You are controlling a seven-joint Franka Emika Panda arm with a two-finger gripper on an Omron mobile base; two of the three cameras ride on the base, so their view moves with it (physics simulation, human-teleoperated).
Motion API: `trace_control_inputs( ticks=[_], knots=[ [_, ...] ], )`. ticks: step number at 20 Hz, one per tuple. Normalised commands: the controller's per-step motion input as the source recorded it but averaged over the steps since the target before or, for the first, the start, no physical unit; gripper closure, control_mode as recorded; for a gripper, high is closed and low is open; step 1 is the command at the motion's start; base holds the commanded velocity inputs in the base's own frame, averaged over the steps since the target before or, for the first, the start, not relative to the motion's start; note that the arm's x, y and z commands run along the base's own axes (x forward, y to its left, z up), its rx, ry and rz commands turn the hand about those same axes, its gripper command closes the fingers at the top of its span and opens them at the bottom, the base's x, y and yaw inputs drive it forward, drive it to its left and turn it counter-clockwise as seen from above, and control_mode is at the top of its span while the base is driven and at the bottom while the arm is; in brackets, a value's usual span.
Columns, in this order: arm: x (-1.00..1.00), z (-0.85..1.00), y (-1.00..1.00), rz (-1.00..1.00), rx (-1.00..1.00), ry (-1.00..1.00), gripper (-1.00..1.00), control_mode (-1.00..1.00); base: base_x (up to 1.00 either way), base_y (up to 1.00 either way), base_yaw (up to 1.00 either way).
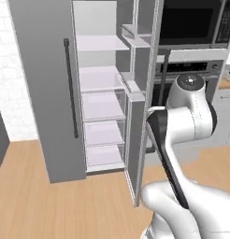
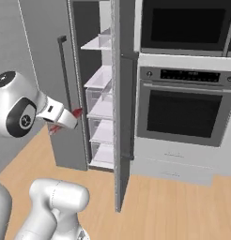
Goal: Place one lime and one steak in each tupperware on the nearby counter, to pack two identical lunches.
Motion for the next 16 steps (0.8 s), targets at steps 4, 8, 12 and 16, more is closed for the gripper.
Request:
trace_control_inputs(
  ticks=[4, 8, 12, 16],
  knots=[
    [0.00, 0.00, 0.00, 0.00, 0.00, 0.00, 1.00, 1.00, -0.18, -1.00, -0.30],
    [0.00, 0.00, 0.00, 0.00, 0.00, 0.00, 1.00, 1.00, 0.06, -1.00, -0.32],
    [0.00, 0.00, 0.00, 0.00, 0.00, 0.00, 1.00, 1.00, 0.34, -1.00, -0.29],
    [0.00, 0.00, 0.00, 0.00, 0.00, 0.00, 1.00, 1.00, 0.67, -1.00, -0.22]
  ],
)
